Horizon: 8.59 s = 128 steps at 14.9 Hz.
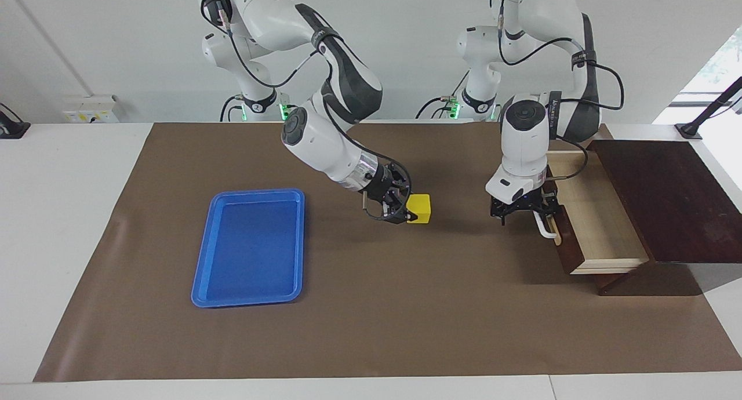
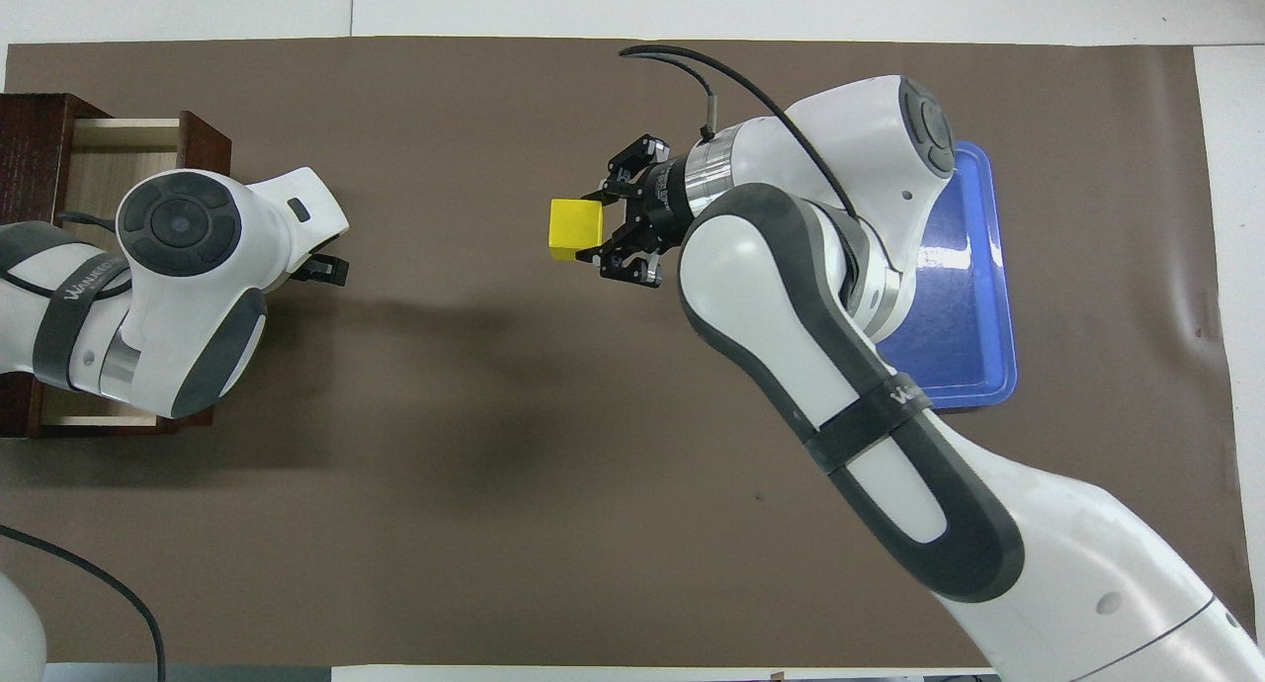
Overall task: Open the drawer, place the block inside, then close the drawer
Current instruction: 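Carry the cube to center with the right gripper while the left gripper approaches, then close the left gripper on the cube held by the right gripper, then open the right gripper and withdraw it while the left gripper holds the cube, then lower the cube into the drawer with the left gripper while the right gripper retreats, then push the drawer shut toward the box with the left gripper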
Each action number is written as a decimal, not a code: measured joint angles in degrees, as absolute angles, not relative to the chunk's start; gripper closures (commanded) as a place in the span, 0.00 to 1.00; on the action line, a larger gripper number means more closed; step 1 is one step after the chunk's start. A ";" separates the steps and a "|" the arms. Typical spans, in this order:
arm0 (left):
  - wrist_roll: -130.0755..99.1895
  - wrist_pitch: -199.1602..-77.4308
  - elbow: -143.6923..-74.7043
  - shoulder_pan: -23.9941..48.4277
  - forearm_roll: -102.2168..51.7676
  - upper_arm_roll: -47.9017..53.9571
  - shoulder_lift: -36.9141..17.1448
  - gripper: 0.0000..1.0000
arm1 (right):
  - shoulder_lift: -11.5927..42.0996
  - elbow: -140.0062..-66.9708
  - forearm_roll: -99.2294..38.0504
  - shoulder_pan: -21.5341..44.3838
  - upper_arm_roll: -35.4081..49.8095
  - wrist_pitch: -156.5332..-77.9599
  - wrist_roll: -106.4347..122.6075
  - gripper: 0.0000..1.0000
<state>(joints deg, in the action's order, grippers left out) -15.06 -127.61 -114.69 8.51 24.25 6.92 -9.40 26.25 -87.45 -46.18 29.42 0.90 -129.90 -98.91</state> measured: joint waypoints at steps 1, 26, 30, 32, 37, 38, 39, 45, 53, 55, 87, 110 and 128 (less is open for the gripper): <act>-15.11 -127.61 -114.65 8.52 24.08 6.89 -9.40 0.00 | 26.43 -87.44 -46.18 29.99 0.91 -130.56 -98.91 1.00; -102.73 -112.26 -96.47 21.28 -0.37 7.50 -11.20 0.00 | 26.95 -87.24 -45.89 30.69 0.88 -130.96 -98.92 1.00; -107.56 -112.64 -94.05 23.73 -0.13 7.18 -14.65 0.00 | 26.97 -87.25 -45.61 30.73 0.84 -130.92 -98.92 1.00; -110.67 -112.70 -91.99 24.14 1.95 7.16 -17.61 0.00 | 27.05 -87.18 -45.53 30.80 0.78 -130.92 -98.92 1.00; -114.42 -112.64 -91.25 25.13 3.33 6.96 -18.64 0.00 | 27.06 -87.18 -45.28 30.98 0.78 -130.92 -98.92 1.00; -115.17 -112.53 -91.16 25.13 3.36 6.87 -18.64 0.00 | 27.06 -87.18 -45.18 31.00 0.78 -130.92 -98.92 1.00; -115.76 -112.37 -91.12 25.12 3.38 6.72 -18.64 0.00 | 27.06 -87.18 -45.12 31.01 0.78 -130.92 -98.92 1.00; -116.77 -112.08 -90.87 25.09 3.42 6.18 -18.61 0.15 | 27.06 -87.18 -44.92 31.02 0.78 -130.92 -98.92 1.00; -117.34 -110.95 -90.87 25.10 3.76 6.24 -18.57 0.81 | 27.08 -87.12 -44.59 31.04 0.70 -130.93 -98.92 1.00; -117.35 -110.70 -90.84 25.11 3.78 6.27 -18.55 1.00 | 27.08 -87.09 -44.45 31.06 0.70 -130.85 -98.81 1.00; -111.91 -105.70 -87.52 20.24 4.68 4.80 -17.26 1.00 | 19.96 -87.48 -37.38 16.27 -0.69 -112.41 -81.72 0.00; -80.67 -119.85 -107.97 -8.31 4.55 4.50 -9.21 1.00 | 2.95 -89.67 -2.35 -0.87 -0.08 -86.78 -2.29 0.00; -89.28 -111.59 -103.86 2.70 1.61 5.71 -7.71 0.00 | 1.91 -94.68 0.08 -0.24 0.17 -87.93 1.86 0.00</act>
<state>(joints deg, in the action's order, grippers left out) -89.28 -111.59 -103.86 2.70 1.61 5.71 -7.71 1.91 -94.68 0.08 -0.24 0.17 -87.93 1.86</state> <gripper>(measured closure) 0.000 0.000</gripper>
